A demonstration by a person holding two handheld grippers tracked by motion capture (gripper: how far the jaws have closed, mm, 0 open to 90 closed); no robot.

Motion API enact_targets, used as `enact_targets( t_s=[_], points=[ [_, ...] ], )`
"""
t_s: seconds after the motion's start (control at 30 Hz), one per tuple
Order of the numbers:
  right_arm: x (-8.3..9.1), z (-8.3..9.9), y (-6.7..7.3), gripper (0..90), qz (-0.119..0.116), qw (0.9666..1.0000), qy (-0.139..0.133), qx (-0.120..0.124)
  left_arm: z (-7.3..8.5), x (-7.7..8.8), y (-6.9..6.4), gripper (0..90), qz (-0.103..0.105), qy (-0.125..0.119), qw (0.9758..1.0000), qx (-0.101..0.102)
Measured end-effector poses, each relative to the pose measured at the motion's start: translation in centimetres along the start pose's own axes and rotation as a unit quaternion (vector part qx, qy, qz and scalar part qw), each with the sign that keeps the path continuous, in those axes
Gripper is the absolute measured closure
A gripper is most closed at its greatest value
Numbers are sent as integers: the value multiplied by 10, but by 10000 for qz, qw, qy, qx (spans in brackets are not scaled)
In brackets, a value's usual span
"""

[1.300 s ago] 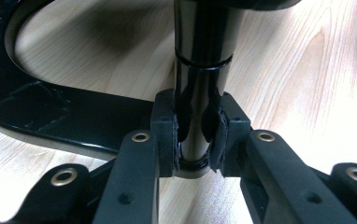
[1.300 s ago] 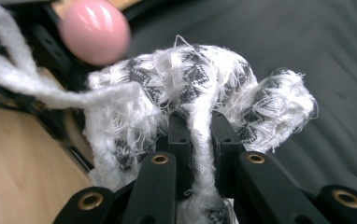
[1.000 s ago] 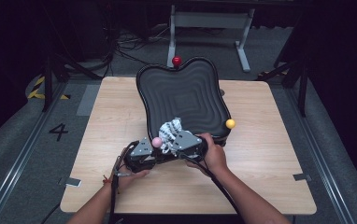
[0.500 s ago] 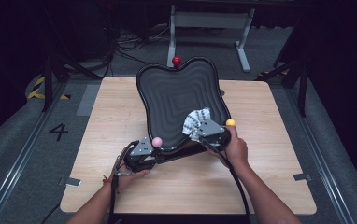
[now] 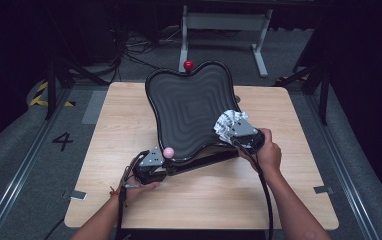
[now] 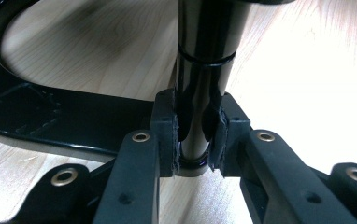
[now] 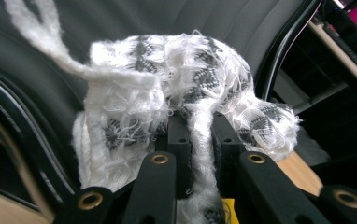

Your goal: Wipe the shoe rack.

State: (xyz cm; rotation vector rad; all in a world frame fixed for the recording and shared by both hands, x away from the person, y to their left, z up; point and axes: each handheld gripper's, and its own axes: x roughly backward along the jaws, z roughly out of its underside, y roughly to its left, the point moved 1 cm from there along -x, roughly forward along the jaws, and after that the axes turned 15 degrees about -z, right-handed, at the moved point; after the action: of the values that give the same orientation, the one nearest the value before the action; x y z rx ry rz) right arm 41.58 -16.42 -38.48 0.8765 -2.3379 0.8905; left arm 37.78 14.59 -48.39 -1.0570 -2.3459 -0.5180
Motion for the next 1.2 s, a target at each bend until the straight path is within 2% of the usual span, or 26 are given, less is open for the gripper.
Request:
enact_targets(
  t_s=[0.03, 0.13, 0.23, 0.5, 0.67, 0.77, 0.9, 1.07, 1.2],
  points=[
    [-1, -1, -1, 819, 25, 10000, 69, 14, 0, 0, 0, 739, 2, -2, 10000, -1],
    [-1, -1, -7, 822, -236, 9994, 250, -96, 0, 0, 0, 738, 13, -4, 10000, 4],
    [3, 1, -11, 828, -401, 9986, 310, -153, 0, 0, -2, 738, 74, -27, 10000, -31],
    [22, 10, -2, 832, -486, 9973, 551, -3, -1, 0, -9, 738, 173, -50, 9998, -119],
    [34, 18, 4, 831, -601, 9969, 506, -51, -2, -1, -9, 736, 174, -16, 9998, -117],
    [33, 17, 6, 829, -577, 9970, 503, -67, -2, -2, -9, 737, 212, -8, 9997, -107],
    [31, 13, 9, 825, -738, 9965, 374, -80, -2, -3, -7, 737, 295, 26, 9995, -106],
    [21, -3, 20, 822, -846, 9961, 239, 41, -3, -3, -8, 738, 305, 21, 9995, -129],
    [12, -21, 35, 819, -963, 9949, 138, 279, -3, -4, -8, 738, 312, 43, 9994, -119]
  ],
)
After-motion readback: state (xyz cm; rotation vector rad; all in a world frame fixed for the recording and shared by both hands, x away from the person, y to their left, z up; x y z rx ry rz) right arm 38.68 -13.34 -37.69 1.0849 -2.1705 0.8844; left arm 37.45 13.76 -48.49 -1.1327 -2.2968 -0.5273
